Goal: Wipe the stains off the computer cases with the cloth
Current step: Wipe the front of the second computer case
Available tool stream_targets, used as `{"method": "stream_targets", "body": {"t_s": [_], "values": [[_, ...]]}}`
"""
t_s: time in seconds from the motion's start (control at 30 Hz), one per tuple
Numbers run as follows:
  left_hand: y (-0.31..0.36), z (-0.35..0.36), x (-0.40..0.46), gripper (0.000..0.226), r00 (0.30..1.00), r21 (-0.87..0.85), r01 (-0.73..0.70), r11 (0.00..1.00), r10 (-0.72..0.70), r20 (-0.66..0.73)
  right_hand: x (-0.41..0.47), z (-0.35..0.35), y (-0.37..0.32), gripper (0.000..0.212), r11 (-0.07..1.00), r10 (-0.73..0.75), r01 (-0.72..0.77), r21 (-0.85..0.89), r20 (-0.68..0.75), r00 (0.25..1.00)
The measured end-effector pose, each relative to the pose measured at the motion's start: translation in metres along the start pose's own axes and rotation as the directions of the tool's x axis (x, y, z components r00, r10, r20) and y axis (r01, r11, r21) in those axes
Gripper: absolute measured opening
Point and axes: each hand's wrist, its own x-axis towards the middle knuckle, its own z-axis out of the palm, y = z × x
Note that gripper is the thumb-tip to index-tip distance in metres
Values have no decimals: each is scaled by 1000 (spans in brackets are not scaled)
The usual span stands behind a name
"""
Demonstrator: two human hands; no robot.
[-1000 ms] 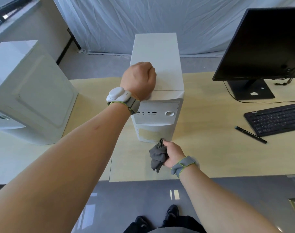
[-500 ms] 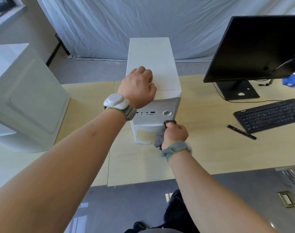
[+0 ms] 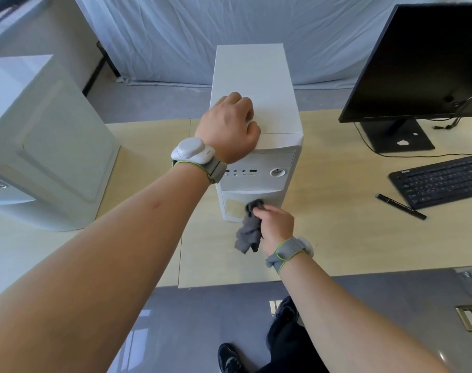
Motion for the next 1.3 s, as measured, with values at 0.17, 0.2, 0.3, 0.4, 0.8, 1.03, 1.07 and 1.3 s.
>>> {"method": "stream_targets", "body": {"t_s": [0.17,0.2,0.3,0.4,0.8,1.03,1.07,1.3], "values": [[0,-1,0,18,1000,-9,19,1000,-19,9,0,6,-13,14,987,-62,105,120,-317,946],[0,0,0,19,1000,-11,17,1000,-17,11,-3,13,-17,15,988,-68,108,109,-318,946],[-1,-1,0,19,1000,-9,19,1000,-19,10,-16,37,-12,6,982,107,-79,170,-157,982],[-1,-1,1,19,1000,-12,19,1000,-19,12,-23,51,-4,10,955,240,-239,178,16,971],[-2,-4,1,19,1000,3,-5,1000,5,31,-16,85,8,17,930,307,-339,142,208,929],[-2,-3,1,20,999,23,9,1000,-10,31,41,21,14,54,903,318,-328,277,80,945],[-2,-3,1,20,999,30,9,1000,-10,31,43,19,7,57,846,384,-383,370,75,920],[-1,-3,1,20,999,35,7,999,-8,31,1,70,19,14,881,393,-424,209,175,903]]}}
